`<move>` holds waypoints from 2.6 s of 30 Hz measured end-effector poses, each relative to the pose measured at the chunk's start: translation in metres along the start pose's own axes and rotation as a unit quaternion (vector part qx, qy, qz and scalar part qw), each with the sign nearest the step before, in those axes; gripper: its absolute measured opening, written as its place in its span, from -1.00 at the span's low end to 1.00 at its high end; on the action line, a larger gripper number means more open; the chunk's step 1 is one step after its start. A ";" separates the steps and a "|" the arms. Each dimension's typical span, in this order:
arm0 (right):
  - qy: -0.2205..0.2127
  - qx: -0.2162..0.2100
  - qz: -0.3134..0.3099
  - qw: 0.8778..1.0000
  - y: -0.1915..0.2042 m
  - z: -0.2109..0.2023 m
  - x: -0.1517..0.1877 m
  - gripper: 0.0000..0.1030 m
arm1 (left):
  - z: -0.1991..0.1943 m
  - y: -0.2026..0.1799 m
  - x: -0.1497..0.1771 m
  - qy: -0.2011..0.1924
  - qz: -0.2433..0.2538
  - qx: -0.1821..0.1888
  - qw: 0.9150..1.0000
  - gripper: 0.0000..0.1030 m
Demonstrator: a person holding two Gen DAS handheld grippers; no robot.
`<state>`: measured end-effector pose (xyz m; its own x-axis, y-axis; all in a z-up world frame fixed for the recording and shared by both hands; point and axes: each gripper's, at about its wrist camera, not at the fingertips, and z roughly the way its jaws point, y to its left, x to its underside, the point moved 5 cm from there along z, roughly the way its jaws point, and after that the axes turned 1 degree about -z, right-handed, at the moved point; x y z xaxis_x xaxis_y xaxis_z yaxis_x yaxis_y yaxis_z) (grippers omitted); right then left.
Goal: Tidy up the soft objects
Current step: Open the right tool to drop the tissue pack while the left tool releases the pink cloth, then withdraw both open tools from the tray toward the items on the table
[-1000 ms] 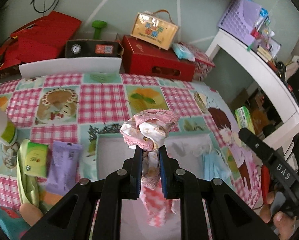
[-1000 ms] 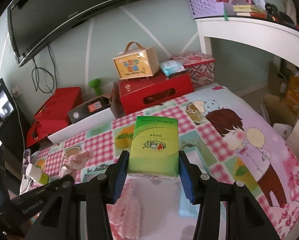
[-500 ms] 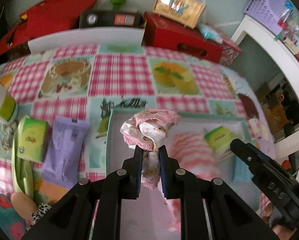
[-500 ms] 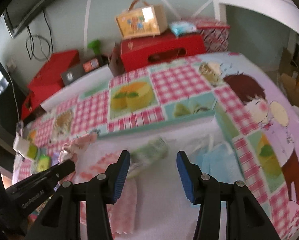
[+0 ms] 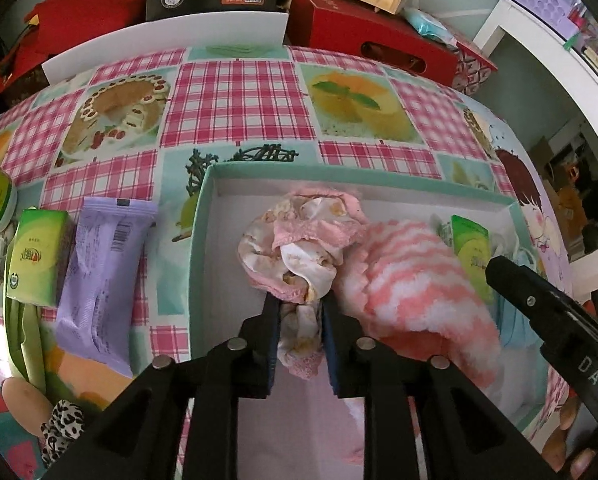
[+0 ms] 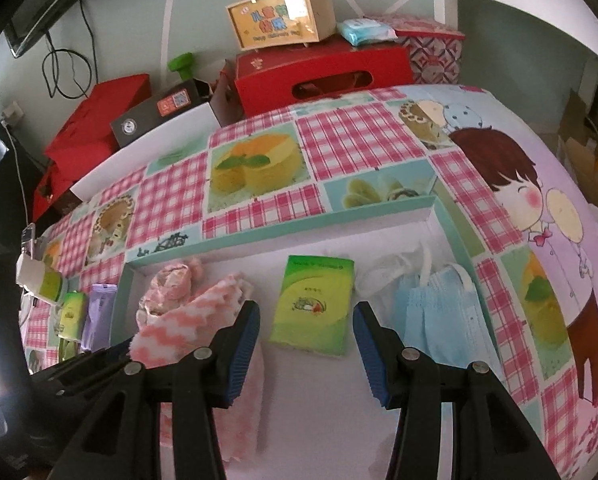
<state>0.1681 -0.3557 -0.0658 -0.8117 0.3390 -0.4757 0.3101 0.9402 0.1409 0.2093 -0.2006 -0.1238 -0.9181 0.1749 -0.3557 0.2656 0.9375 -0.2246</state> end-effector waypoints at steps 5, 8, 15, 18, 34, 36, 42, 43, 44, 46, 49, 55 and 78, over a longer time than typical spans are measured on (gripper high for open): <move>0.001 0.001 -0.001 1.000 0.001 0.001 0.001 0.00 | 0.000 -0.001 0.000 0.004 0.001 -0.007 1.000 -0.32; -0.002 0.002 -0.003 1.000 0.002 0.000 0.000 0.00 | -0.001 -0.004 -0.001 0.005 0.008 -0.011 1.000 -0.15; -0.029 0.002 -0.002 1.000 0.005 -0.012 -0.006 0.07 | -0.022 -0.009 -0.006 -0.020 0.032 -0.019 0.999 0.15; -0.035 0.006 -0.006 0.999 0.007 -0.015 -0.008 0.11 | -0.030 -0.008 -0.009 -0.032 0.033 -0.019 0.999 0.17; -0.015 0.054 -0.013 0.998 0.004 -0.004 -0.007 0.82 | -0.055 0.014 -0.022 -0.105 0.008 -0.040 0.994 0.79; -0.017 0.057 -0.007 0.998 0.002 -0.003 -0.007 1.00 | -0.056 0.016 -0.022 -0.113 0.001 -0.039 0.993 0.86; -0.030 0.085 0.021 0.996 -0.013 -0.009 -0.010 1.00 | -0.057 0.022 -0.023 -0.122 -0.013 -0.048 0.991 0.99; -0.031 0.086 0.025 0.996 -0.015 -0.009 -0.010 1.00 | -0.057 0.023 -0.023 -0.121 -0.017 -0.047 0.991 0.99; -0.030 0.087 0.028 0.995 -0.016 -0.009 -0.010 1.00 | -0.056 0.024 -0.023 -0.121 -0.019 -0.045 0.992 0.99; -0.027 0.088 0.028 0.995 -0.017 -0.008 -0.010 1.00 | -0.056 0.025 -0.023 -0.119 -0.023 -0.041 0.992 0.99; -0.023 0.089 0.026 0.995 -0.017 -0.006 -0.008 1.00 | -0.055 0.025 -0.023 -0.120 -0.023 -0.042 0.992 0.99; -0.027 0.086 0.017 0.996 -0.016 -0.009 -0.009 1.00 | -0.061 0.027 -0.024 -0.130 -0.028 -0.043 0.990 0.99; -0.076 0.078 -0.034 0.993 0.038 -0.039 -0.019 1.00 | -0.107 0.110 -0.029 -0.156 -0.107 -0.056 0.980 0.99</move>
<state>0.1760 -0.3248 -0.0176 -0.7529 0.2543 -0.6070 0.3395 0.9402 -0.0272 0.2332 -0.0706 -0.0410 -0.8096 -0.1133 -0.5760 0.0272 0.9729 -0.2296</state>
